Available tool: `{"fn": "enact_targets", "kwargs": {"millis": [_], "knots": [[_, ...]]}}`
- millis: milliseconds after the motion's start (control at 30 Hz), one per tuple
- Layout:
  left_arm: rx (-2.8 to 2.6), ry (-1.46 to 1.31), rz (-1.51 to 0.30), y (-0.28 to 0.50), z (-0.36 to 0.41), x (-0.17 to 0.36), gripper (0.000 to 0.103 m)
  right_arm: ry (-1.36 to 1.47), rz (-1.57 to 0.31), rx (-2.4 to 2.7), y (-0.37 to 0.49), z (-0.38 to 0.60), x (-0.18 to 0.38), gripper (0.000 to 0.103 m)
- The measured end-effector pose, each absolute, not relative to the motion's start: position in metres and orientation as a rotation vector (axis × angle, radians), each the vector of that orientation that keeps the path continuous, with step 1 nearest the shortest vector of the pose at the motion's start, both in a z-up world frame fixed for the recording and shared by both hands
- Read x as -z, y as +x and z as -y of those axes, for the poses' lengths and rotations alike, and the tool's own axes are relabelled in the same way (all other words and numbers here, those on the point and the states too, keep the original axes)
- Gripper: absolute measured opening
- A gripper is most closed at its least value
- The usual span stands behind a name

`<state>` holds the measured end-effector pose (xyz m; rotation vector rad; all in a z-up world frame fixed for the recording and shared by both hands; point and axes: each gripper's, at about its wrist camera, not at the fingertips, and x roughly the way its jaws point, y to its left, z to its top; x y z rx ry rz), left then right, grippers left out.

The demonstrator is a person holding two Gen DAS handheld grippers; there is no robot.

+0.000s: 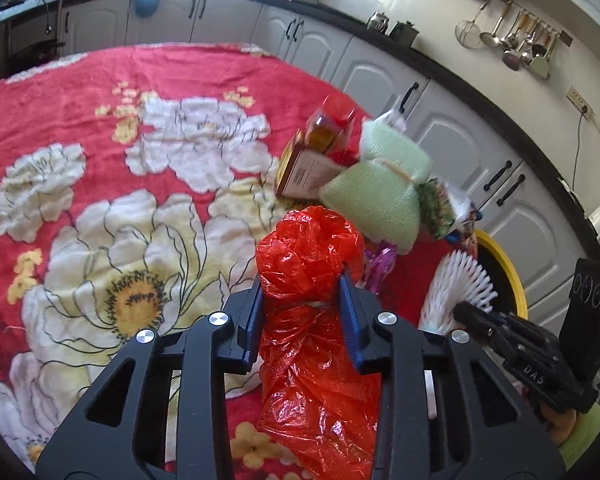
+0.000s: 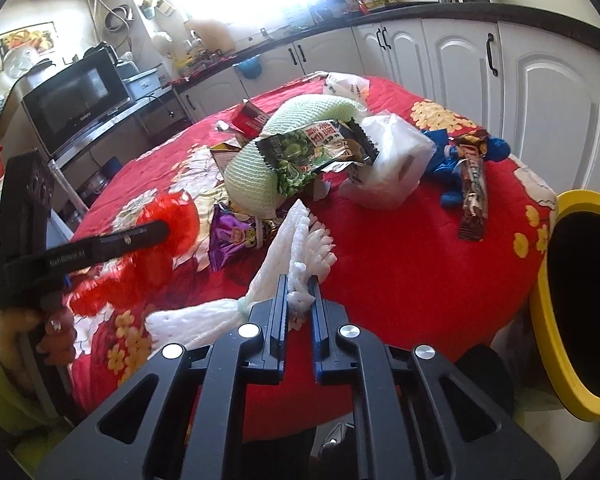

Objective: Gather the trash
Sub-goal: 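Carry the red bag and white item over the yellow bin with both grippers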

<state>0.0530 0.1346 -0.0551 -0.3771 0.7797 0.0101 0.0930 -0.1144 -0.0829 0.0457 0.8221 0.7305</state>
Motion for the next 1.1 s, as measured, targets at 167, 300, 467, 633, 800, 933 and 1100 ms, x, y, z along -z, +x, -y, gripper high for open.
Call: {"fn": "enact_targets", "kwargs": {"millis": [167, 300, 467, 633, 800, 933, 1100], "knots": [[0.016, -0.316, -0.704, 0.045, -0.115, 0.03, 0.025, 0.056, -0.768, -0.715, 0.082, 0.134, 0.069, 0.009], [0.06, -0.247, -0.651, 0.045, -0.088, 0.012, 0.025, 0.07, -0.707, -0.678, 0.08, 0.155, 0.053, 0.009], [0.121, -0.212, -0.635, 0.056, -0.057, 0.003, 0.025, 0.074, -0.666, -0.625, 0.083, 0.178, 0.04, 0.009], [0.165, -0.194, -0.623, 0.065, -0.034, -0.001, 0.025, 0.097, -0.65, -0.565, 0.086, 0.205, 0.037, 0.009], [0.212, -0.176, -0.614, 0.074, -0.009, -0.003, 0.025, 0.117, -0.634, -0.502, 0.09, 0.231, 0.034, 0.009], [0.249, -0.161, -0.605, 0.082, 0.012, -0.005, 0.025, 0.125, -0.609, -0.459, 0.092, 0.247, 0.028, 0.009], [0.292, -0.179, -0.594, 0.094, 0.036, -0.008, 0.025, 0.136, -0.587, -0.398, 0.095, 0.272, 0.026, 0.009]]}}
